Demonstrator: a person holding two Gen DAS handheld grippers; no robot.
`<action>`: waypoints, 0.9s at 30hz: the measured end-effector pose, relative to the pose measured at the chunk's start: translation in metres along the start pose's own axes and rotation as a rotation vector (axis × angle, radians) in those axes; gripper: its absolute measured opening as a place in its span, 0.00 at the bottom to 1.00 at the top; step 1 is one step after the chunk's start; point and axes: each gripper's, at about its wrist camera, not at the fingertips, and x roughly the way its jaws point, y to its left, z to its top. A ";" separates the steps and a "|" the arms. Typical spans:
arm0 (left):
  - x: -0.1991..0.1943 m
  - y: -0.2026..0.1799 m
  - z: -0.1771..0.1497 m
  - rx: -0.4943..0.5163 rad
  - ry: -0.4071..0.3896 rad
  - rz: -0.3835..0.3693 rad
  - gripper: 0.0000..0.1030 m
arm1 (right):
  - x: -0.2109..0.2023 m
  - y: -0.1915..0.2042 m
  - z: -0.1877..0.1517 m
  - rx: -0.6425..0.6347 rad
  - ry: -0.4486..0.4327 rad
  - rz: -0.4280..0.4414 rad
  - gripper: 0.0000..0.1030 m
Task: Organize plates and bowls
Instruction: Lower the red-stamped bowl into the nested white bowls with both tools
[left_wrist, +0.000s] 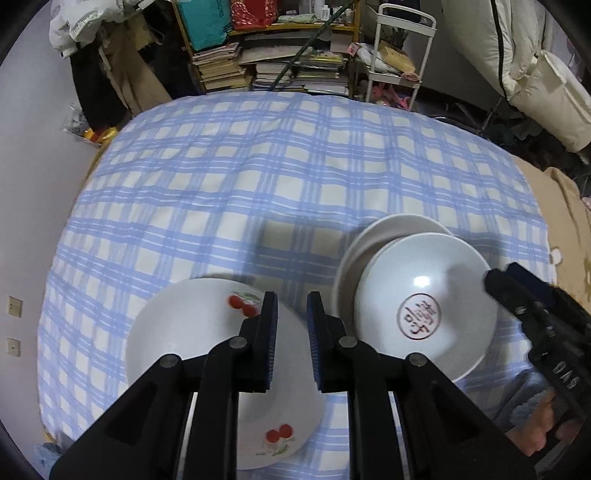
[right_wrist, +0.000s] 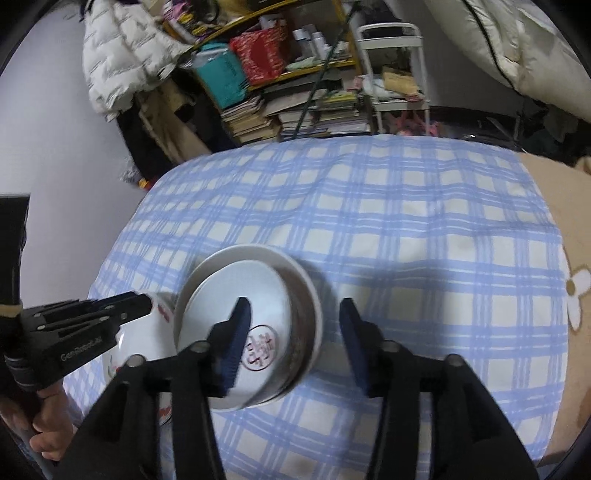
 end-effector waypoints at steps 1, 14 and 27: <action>0.000 0.000 0.000 -0.001 -0.001 0.006 0.16 | 0.000 -0.004 0.001 0.016 0.005 0.001 0.58; 0.004 0.003 0.005 0.008 -0.011 0.023 0.47 | 0.011 -0.050 -0.005 0.177 0.120 -0.072 0.75; 0.023 0.008 0.003 -0.005 0.036 0.014 0.61 | 0.021 -0.048 -0.009 0.148 0.160 -0.087 0.93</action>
